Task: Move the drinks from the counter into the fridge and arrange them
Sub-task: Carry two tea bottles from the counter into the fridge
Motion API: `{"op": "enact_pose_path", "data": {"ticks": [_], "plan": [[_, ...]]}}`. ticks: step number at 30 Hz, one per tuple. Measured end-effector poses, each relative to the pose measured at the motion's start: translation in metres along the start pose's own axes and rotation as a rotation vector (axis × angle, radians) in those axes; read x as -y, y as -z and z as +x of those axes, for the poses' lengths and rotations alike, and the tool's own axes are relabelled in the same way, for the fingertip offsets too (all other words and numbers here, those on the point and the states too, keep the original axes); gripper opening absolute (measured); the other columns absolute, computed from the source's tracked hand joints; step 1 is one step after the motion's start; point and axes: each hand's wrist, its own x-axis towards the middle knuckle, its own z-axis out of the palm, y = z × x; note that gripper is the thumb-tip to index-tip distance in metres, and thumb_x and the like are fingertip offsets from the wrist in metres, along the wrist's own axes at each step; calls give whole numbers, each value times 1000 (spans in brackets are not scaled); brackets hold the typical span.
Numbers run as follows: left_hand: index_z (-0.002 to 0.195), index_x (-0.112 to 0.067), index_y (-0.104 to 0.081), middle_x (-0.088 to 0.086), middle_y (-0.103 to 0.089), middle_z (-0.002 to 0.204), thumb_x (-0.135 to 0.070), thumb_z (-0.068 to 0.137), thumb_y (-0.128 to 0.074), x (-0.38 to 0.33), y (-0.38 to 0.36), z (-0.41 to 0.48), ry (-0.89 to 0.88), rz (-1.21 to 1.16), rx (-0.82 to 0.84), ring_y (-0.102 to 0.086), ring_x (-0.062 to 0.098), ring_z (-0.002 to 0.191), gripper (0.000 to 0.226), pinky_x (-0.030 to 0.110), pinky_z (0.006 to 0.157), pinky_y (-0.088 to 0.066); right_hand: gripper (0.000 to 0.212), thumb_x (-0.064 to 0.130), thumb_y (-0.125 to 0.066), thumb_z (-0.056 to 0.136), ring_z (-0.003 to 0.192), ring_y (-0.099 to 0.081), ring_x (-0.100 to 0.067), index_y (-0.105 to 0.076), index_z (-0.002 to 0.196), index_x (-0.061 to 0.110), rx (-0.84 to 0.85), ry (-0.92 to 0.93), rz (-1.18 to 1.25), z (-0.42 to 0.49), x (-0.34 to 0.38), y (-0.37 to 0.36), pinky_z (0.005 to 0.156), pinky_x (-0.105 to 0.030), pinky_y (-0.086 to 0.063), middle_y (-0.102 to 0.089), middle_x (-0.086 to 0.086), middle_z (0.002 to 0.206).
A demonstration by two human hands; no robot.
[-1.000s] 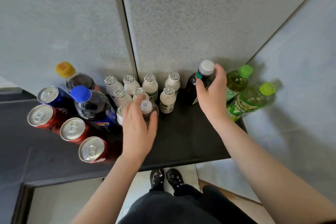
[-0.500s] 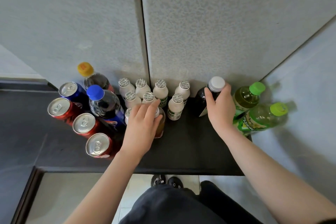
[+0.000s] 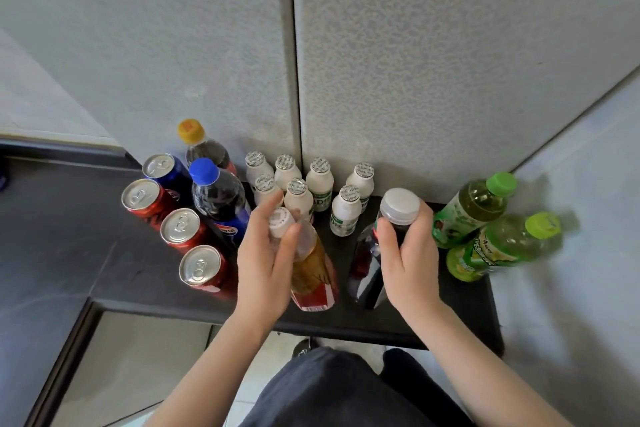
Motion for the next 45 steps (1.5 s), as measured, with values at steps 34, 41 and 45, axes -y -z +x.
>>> {"op": "enact_pose_path", "data": {"ticks": [34,41,45], "plan": [[105,-40,-54,0,-66,96,-32,90,-51,12,120,-322,554,-81,-1236,-62,10,88,17,23,76,-52,30,56,-45,84,89,-60,-1,-45,107,37,1456,381,355,-211,103,-128,76,-9,-45,-59,23,93],[105,-34,-54,5,-64,97,-35,87,-52,10,173,-428,547,-124,-1396,-61,3,84,18,10,70,-47,17,42,-48,90,85,-57,5,-45,105,37,1584,491,339,-324,158,-142,72,-7,-43,-59,28,92],[106,-33,-55,-7,-64,98,-37,87,-53,2,208,-517,567,-77,-1537,-60,0,85,20,9,69,-46,18,52,-45,86,82,-55,10,-46,97,37,1647,658,335,-414,195,-139,67,-3,-38,-59,25,87]]}}
